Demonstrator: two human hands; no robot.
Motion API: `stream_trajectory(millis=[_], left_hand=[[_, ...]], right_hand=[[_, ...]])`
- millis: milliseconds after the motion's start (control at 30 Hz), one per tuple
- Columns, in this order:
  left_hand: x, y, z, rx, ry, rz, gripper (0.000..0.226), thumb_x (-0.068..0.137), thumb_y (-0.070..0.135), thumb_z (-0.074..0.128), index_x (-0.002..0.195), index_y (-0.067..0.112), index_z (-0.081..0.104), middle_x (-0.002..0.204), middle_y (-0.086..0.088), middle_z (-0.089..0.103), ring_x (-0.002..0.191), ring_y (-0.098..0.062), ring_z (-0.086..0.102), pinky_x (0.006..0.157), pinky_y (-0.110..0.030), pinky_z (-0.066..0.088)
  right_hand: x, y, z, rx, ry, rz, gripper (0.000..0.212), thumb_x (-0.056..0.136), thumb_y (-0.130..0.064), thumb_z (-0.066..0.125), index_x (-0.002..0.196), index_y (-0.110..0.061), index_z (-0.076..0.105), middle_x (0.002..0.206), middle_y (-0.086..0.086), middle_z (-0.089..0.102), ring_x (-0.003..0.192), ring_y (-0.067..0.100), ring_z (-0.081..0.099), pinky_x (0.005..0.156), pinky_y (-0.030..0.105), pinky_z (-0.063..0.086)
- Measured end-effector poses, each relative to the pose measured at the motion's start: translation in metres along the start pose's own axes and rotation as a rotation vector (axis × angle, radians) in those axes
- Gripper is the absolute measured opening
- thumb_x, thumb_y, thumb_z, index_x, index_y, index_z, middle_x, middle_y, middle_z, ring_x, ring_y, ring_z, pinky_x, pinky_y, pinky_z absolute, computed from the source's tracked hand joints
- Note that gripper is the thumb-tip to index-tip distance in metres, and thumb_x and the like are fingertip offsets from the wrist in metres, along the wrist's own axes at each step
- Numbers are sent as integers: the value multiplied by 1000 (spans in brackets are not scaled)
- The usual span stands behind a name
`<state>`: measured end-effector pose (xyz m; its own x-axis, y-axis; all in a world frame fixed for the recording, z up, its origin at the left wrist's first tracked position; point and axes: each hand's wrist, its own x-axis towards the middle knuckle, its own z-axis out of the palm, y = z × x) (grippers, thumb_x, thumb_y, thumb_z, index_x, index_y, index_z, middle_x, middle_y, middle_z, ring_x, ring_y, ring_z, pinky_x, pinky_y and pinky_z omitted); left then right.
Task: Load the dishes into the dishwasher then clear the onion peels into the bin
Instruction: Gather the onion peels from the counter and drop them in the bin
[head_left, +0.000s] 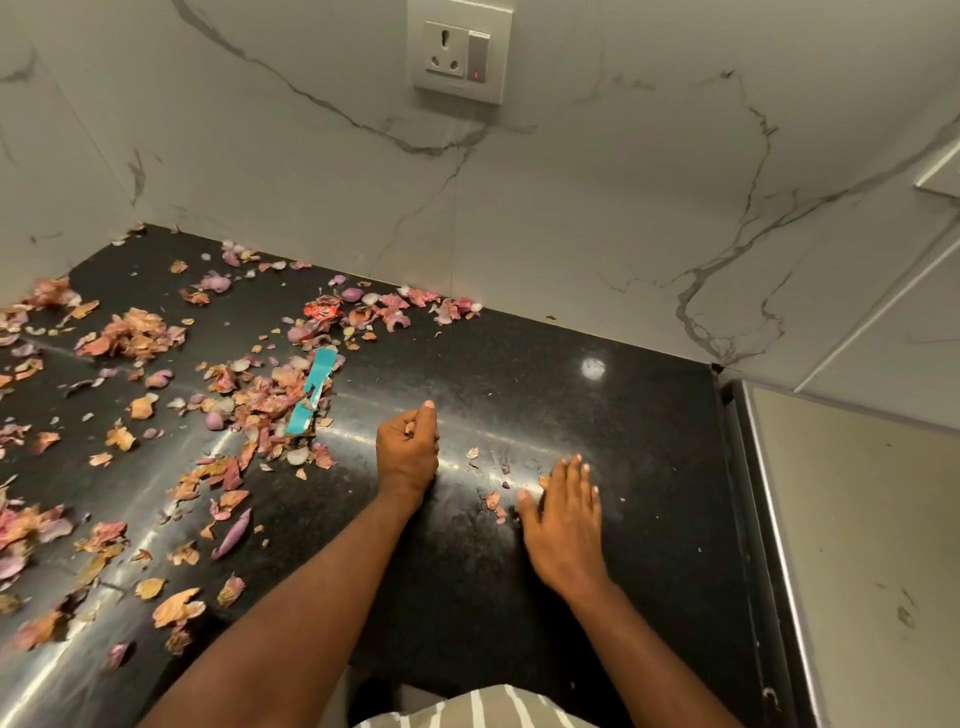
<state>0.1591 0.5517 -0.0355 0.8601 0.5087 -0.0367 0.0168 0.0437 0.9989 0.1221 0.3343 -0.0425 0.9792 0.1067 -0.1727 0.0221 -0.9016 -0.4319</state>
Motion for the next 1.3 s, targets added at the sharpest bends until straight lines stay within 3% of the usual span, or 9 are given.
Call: stream_trajectory(millis=[67,333,500,633,733,867,1067,1167,1300], left_hand=[[1,3,-1,-19,-7,-18,50,105,30,56,57,18,46,53,-6,38,47,-19,34,47,-34,31],[-1,0,-5,-44,-25,-45,48,107,25,55,62,10,52,55,-11,40,49,-22,37,47,-33,34],[5,4,-2,-64,-21,-45,49,107,24,56,62,6,51,54,-11,39,46,-20,35,45,-30,33],[1,-2,-4,-94,-23,-65,50,107,26,57,60,12,49,52,-8,39,43,-17,35,44,-28,33],[6,2,-3,-97,-29,-70,50,107,27,58,60,14,49,51,-6,39,43,-17,35,44,-28,33],[6,3,-3,-99,-42,-76,48,107,26,58,62,12,50,51,-4,40,43,-17,35,44,-29,32],[6,6,-2,-81,-29,-79,49,107,27,58,60,15,48,51,-4,39,43,-17,35,45,-28,33],[4,7,-3,-76,-33,-78,49,107,26,58,60,15,49,51,-4,40,43,-17,36,44,-28,33],[1,7,-2,-70,-30,-71,49,107,25,57,59,16,49,50,-2,41,42,-17,36,43,-28,33]], right_hand=[[0,-10,10,-62,-22,-44,83,105,-66,16,163,-16,-14,169,3,-25,156,17,-25,125,36,-15],[24,-40,18,-101,-131,-430,72,109,-53,31,167,-24,1,172,-6,-10,159,10,-14,129,33,-7],[34,-35,18,-52,-70,-634,55,111,-37,41,162,-19,34,170,1,27,158,16,20,128,26,4],[13,-1,14,20,68,-694,37,106,-27,52,140,-20,66,146,-4,62,136,15,56,110,33,50],[8,11,-1,50,127,-691,28,101,-22,58,122,-21,75,128,-9,71,120,9,62,96,31,57],[8,12,-25,247,138,-518,29,94,-16,72,121,-26,76,123,-16,71,121,2,59,105,26,48],[-4,13,-47,94,-145,-155,57,81,-38,87,130,-31,59,117,-15,52,102,2,58,92,21,51],[-2,8,-32,235,-108,-135,51,78,-31,91,122,-27,65,107,-12,53,91,3,61,83,17,53],[10,2,-26,411,-45,-162,37,84,-17,87,118,-22,74,105,-12,60,94,1,66,89,26,59]])
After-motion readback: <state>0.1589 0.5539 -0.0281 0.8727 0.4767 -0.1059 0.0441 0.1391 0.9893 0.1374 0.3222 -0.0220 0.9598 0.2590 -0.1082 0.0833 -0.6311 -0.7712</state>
